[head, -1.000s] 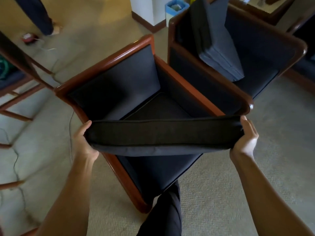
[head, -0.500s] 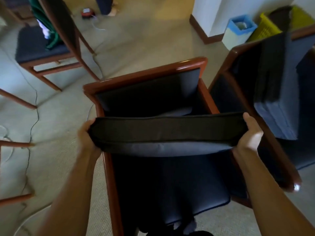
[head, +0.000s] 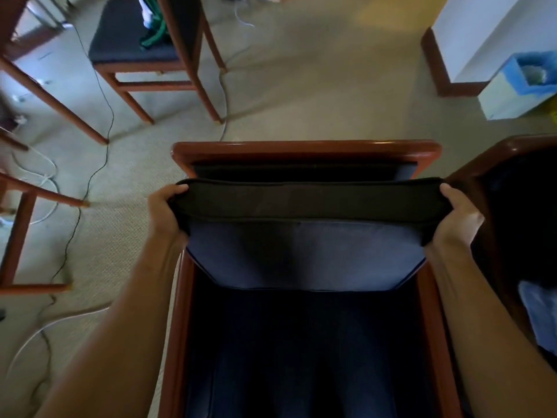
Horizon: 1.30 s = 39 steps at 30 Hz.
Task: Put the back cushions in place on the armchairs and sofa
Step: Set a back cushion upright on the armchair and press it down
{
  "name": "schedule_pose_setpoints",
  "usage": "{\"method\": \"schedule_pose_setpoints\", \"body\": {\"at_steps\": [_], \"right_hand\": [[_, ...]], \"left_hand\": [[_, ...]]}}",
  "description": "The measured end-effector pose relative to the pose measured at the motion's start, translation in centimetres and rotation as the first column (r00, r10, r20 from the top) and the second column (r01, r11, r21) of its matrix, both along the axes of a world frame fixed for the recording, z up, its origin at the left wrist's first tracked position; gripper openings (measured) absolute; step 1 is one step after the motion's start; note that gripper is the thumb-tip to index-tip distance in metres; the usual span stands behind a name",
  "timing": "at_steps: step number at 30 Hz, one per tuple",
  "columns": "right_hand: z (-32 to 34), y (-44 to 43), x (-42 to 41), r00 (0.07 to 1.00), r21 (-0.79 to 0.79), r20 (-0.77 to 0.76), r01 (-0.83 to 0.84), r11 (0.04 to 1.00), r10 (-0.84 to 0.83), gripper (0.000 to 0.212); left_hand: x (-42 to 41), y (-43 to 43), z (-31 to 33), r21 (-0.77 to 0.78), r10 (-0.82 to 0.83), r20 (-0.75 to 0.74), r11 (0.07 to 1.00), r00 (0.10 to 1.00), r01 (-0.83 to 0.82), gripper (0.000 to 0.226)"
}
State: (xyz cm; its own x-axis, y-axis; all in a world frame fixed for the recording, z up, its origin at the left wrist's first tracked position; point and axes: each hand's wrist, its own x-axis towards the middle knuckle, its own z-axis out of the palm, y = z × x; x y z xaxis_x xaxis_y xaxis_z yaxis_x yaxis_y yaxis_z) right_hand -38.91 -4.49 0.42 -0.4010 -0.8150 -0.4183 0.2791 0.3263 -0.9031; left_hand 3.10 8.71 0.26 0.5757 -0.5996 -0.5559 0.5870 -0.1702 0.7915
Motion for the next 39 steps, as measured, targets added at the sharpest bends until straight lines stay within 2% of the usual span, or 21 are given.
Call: {"method": "schedule_pose_setpoints", "body": {"at_steps": [9, 12, 15, 18, 19, 21, 23, 25, 26, 27, 31, 33, 35, 37, 39], "right_hand": [[-1.0, -7.6, 2.4, 0.992, -0.125, -0.091, -0.095, 0.988, 0.084, 0.010], [-2.8, -8.0, 2.8, 0.984, -0.132, -0.157, -0.104, 0.986, 0.083, 0.010], [-5.4, -7.2, 2.4, 0.955, -0.056, -0.277, -0.128, 0.990, 0.108, 0.022], [-6.8, -6.3, 2.3, 0.839, 0.008, -0.527, -0.154, 0.988, 0.135, 0.037], [-6.9, -6.2, 2.4, 0.775, -0.013, -0.617, -0.185, 0.983, 0.137, 0.040], [-6.7, -5.7, 2.9, 0.604, -0.058, -0.786, -0.280, 0.958, 0.129, 0.043], [-6.6, -4.3, 3.6, 0.376, -0.019, -0.916, -0.392, 0.920, 0.142, 0.046], [-6.5, -2.2, 4.4, 0.166, 0.115, -0.962, -0.464, 0.878, 0.214, 0.053], [-6.4, -1.3, 4.6, 0.105, 0.186, -0.958, -0.484, 0.855, 0.268, 0.057], [-6.3, -0.6, 4.7, 0.059, 0.254, -0.944, -0.499, 0.828, 0.325, 0.062], [-4.7, 0.6, 2.9, -0.158, 0.487, -0.860, -0.538, 0.688, 0.485, 0.070], [-4.0, 2.1, 1.7, -0.222, 0.532, -0.833, -0.569, 0.626, 0.507, 0.072], [-3.5, 4.4, 0.3, -0.245, 0.546, -0.825, -0.582, 0.603, 0.510, 0.073], [-3.2, 7.0, -1.4, -0.225, 0.564, -0.810, -0.553, 0.613, 0.542, 0.074], [-2.6, 9.8, -3.5, -0.160, 0.560, -0.808, -0.507, 0.655, 0.567, 0.075]], "left_hand": [[1.7, -4.1, -1.1, -0.102, 0.137, 0.014, 0.986, 0.990, -0.135, 0.019], [2.0, -5.5, -3.1, -0.066, 0.112, 0.041, 0.992, 0.993, -0.109, 0.014], [1.8, -6.4, -4.7, -0.028, 0.053, 0.113, 0.998, 0.992, -0.050, 0.019], [1.2, -6.3, -5.8, 0.037, 0.022, 0.298, 0.999, 0.954, -0.035, 0.021], [1.0, -6.2, -6.0, 0.101, -0.013, 0.430, 0.994, 0.903, -0.034, 0.016], [0.7, -5.7, -6.4, 0.288, -0.172, 0.702, 0.956, 0.691, -0.055, 0.024], [-0.2, -4.8, -6.1, 0.399, -0.320, 0.816, 0.914, 0.482, -0.069, 0.039], [-1.8, -3.7, -5.6, 0.494, -0.470, 0.849, 0.868, 0.242, -0.048, 0.048], [-2.8, -3.0, -5.4, 0.550, -0.542, 0.831, 0.834, 0.129, -0.037, 0.051], [-3.8, -2.5, -5.1, 0.598, -0.596, 0.801, 0.801, 0.049, -0.030, 0.055], [-7.3, -1.5, -3.3, 0.755, -0.739, 0.650, 0.655, -0.177, 0.041, 0.064], [-8.9, -1.4, -2.7, 0.801, -0.751, 0.590, 0.590, -0.296, 0.101, 0.065], [-10.6, -1.3, -2.1, 0.829, -0.746, 0.555, 0.535, -0.368, 0.163, 0.069], [-12.6, -1.0, -1.5, 0.833, -0.724, 0.551, 0.505, -0.415, 0.225, 0.070], [-15.1, -0.7, -0.8, 0.823, -0.692, 0.568, 0.490, -0.445, 0.288, 0.067]]}}
